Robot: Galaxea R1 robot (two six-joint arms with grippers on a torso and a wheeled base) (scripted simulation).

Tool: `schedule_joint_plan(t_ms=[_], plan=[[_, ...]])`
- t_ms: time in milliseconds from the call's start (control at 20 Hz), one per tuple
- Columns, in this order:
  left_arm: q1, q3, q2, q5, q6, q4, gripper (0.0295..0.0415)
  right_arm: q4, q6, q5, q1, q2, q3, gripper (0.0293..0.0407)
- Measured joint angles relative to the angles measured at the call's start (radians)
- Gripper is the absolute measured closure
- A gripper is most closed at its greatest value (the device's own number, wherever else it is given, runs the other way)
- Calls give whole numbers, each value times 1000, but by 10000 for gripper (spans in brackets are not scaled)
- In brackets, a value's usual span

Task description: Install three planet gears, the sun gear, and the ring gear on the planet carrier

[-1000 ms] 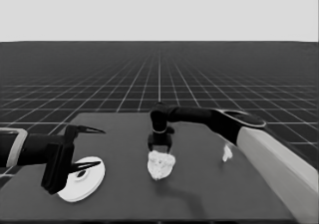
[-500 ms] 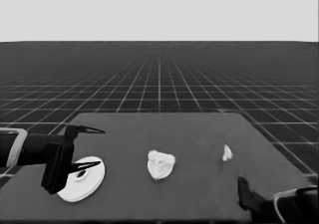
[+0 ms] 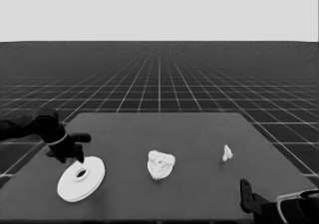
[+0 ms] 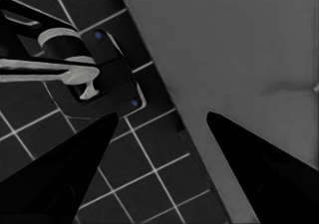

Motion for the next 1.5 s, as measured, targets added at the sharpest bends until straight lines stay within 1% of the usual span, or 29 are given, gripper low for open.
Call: schedule_joint_plan(t_ms=[100,150,200,250,350,600,650,1100,1150,1200,1250,1350,1500], plan=[[2,-26,10,2,-1,-15,326,0,0,0,0,0,0,315],[97,-57,26,-60,3,61,326,0,0,0,0,0,0,315],[160,-88,43,-98,7,102,326,0,0,0,0,0,0,315],[194,-111,55,-121,11,124,326,0,0,0,0,0,0,315],[223,-136,69,-142,15,144,326,0,0,0,0,0,0,315],[236,-149,76,-153,18,152,326,0,0,0,0,0,0,315],[236,-150,76,-153,18,153,361,0,0,0,0,0,0,315],[236,-150,76,-153,18,153,362,0,0,0,0,0,0,315],[158,-85,42,-89,5,90,362,0,0,0,0,0,0,315],[94,-58,26,-51,1,46,362,0,0,0,0,0,0,315],[56,-48,20,-29,0,19,362,0,0,0,0,0,0,315],[21,-43,16,-8,0,-8,362,0,0,0,0,0,0,315],[7,-43,16,1,0,-19,362,0,0,0,0,0,0,315]])
